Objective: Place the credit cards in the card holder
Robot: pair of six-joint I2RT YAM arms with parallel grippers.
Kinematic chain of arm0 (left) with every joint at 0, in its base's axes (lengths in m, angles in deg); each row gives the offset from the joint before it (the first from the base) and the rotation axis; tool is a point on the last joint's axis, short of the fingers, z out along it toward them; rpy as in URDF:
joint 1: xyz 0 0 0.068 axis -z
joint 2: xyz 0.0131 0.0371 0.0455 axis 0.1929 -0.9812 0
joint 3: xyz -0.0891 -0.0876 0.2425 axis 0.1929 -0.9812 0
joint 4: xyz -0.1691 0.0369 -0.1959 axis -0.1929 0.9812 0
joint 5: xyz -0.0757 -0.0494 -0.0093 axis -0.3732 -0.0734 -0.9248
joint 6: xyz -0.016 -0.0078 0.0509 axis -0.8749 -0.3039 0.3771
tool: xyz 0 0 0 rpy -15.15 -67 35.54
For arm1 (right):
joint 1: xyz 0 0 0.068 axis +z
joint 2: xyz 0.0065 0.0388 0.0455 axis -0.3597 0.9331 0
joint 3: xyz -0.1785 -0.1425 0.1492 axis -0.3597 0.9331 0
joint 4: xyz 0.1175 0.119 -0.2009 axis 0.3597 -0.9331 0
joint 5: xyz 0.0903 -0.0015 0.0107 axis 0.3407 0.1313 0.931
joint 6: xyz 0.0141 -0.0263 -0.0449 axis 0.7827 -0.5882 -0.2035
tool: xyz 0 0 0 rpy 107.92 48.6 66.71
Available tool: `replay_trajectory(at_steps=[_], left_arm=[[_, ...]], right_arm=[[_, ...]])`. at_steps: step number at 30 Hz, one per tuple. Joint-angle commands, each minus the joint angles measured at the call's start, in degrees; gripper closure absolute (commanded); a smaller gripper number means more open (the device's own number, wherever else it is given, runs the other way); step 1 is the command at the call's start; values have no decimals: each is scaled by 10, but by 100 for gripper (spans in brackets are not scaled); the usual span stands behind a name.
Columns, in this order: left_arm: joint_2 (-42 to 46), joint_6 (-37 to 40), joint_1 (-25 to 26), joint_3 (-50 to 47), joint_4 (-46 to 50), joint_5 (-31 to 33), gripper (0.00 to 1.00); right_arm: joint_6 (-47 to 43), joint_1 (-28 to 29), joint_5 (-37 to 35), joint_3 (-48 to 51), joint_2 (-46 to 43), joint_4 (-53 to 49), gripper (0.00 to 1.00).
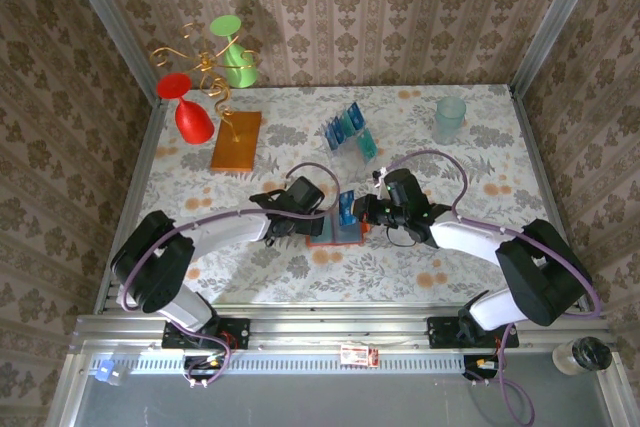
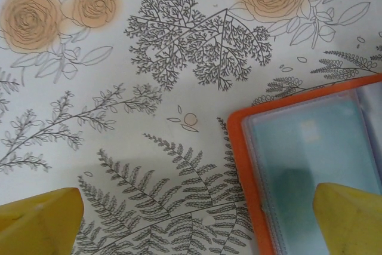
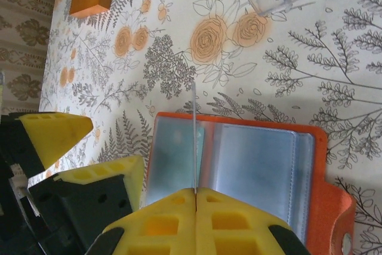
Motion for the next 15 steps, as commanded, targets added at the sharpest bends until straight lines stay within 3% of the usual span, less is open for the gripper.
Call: replay_trajectory(at_steps=[1,15], left_arm=[[11,-20,10,-15,-27,0,0],[-5,-27,13,-40,-34,16,0]], right_arm=[[20,-2,-2,12,-8,39,100],[36,-2,20,12,27,77,100]])
